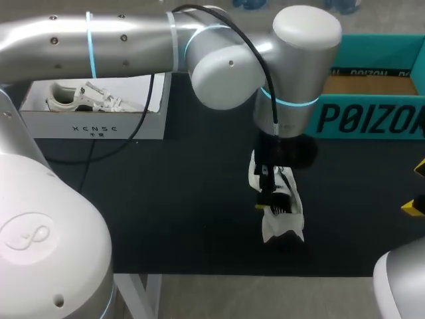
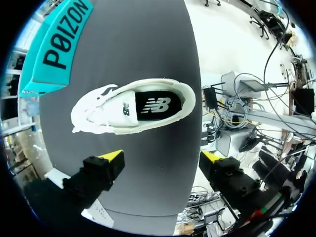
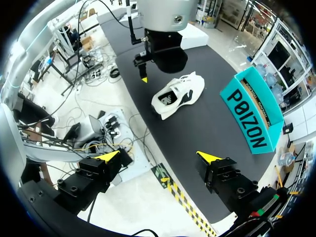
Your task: Take the shoe out of the shoebox, open the shoe tongue, remove and reinsert the insole, then place the shoe into the shoebox
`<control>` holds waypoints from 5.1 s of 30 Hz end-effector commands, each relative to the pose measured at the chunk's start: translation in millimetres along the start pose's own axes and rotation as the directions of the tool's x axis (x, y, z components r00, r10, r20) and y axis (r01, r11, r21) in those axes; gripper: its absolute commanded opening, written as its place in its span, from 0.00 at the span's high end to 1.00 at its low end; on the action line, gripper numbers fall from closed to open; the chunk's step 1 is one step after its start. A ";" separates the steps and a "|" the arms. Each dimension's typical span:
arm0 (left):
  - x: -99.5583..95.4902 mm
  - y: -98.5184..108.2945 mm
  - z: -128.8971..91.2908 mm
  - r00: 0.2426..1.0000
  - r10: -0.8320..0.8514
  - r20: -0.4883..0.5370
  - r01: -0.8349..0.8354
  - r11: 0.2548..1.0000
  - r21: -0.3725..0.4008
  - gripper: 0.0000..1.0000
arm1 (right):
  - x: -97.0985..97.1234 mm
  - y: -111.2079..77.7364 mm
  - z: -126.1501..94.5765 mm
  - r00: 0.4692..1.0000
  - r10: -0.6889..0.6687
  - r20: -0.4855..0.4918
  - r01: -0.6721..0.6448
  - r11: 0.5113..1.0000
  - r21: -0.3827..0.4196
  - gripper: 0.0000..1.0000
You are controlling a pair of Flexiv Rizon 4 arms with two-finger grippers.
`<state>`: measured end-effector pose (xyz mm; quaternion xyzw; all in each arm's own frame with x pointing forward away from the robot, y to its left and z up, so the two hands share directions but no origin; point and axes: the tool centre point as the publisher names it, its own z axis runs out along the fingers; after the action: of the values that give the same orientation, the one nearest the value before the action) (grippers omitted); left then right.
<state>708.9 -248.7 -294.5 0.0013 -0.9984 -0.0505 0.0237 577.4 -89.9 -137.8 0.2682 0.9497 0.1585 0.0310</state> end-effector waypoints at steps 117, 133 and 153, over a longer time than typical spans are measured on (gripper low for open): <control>-16.6 -23.2 1.6 0.981 0.189 -0.045 -0.189 0.982 -0.004 1.00 | -2.6 4.3 -1.9 1.000 0.001 -0.007 -0.001 1.000 0.009 0.00; -95.3 43.3 -52.2 0.942 0.320 0.105 -0.312 0.947 -0.082 1.00 | -2.6 4.3 -1.9 1.000 0.001 -0.007 -0.001 1.000 0.009 0.00; -111.3 54.2 -53.6 0.945 0.306 0.115 -0.295 0.950 -0.103 1.00 | -2.6 4.3 -1.9 1.000 0.001 -0.007 -0.001 1.000 0.009 0.00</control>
<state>822.6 -200.2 -242.4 -0.1543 -0.9835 -0.0887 -0.0324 579.0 -89.0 -136.9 0.2680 0.9500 0.1576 0.0295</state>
